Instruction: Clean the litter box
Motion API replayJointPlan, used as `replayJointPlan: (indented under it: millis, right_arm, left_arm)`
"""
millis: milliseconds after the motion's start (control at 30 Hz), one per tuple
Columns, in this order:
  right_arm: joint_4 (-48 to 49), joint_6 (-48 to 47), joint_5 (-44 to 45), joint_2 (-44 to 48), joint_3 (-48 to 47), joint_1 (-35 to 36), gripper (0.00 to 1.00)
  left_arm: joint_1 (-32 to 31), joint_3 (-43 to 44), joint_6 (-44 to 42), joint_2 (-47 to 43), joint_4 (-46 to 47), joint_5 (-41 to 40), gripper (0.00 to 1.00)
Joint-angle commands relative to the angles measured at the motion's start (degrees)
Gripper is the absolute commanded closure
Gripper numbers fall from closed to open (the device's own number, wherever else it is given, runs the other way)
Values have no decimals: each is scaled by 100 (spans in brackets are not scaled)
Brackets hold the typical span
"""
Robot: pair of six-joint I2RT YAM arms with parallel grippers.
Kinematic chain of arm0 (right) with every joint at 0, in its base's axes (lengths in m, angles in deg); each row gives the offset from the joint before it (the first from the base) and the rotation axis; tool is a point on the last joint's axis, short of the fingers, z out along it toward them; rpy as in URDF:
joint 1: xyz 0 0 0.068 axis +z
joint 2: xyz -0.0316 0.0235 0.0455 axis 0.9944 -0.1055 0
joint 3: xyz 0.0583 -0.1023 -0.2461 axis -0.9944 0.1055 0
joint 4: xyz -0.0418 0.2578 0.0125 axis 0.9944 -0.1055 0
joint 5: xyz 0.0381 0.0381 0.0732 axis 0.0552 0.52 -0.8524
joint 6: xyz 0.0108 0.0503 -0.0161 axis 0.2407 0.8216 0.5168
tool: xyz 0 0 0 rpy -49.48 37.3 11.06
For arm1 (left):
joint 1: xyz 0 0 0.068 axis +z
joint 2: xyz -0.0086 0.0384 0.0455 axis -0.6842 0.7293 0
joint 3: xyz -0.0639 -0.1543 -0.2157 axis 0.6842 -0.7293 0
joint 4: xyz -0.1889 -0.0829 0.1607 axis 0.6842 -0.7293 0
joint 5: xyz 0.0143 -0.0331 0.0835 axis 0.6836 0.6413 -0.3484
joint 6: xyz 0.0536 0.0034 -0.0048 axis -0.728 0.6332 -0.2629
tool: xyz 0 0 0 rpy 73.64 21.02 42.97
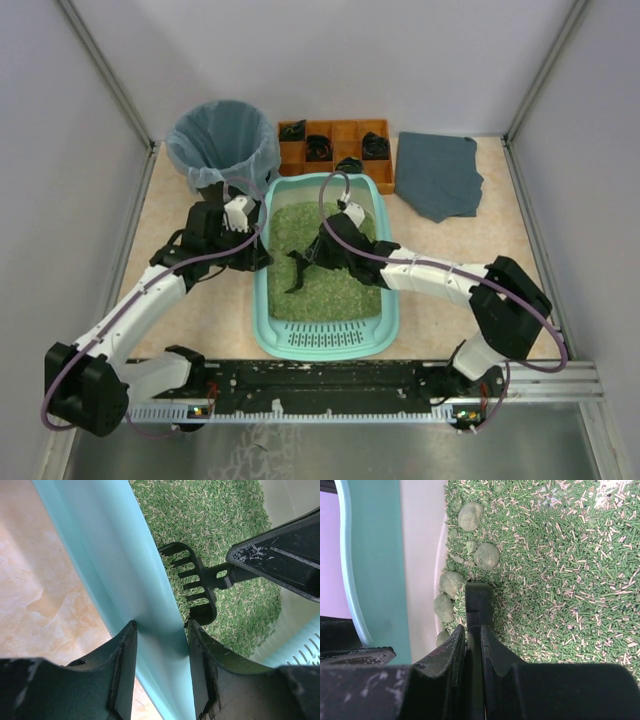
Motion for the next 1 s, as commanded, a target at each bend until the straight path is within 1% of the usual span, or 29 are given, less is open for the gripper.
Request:
replayJointPlan:
  millis: [0,100,233,333,567,867,967]
  right_arm:
    - [671,422,-735,-57,449,157,100]
    - [1099,590,-791,223,796,-61,100]
    - [1608,734,-887,490,1116,-395,100]
    - [1668,680,-870,593,1091,-544,100]
    - [1769,645,-861,901,1157,-793,100]
    - [1703,645,-941,1497,1486,-1107,100]
    - [1644,469,-1075,1657,1520,-1238,100]
  left_arm:
    - [-10,-255,-250,-18,-115,-184,55]
    - [-34,-285,-236,-198,-100,-348,54]
    - [-61,-348,-209,-414,9,-340,52]
    - [-78,-351,-210,-482,25,-337,50]
    - [-108,-341,-206,-485,48,-322,40]
    - [-117,-414,-165,-901,140,-660,32]
    - [-114,-449,-130,-1019,182,-745,31]
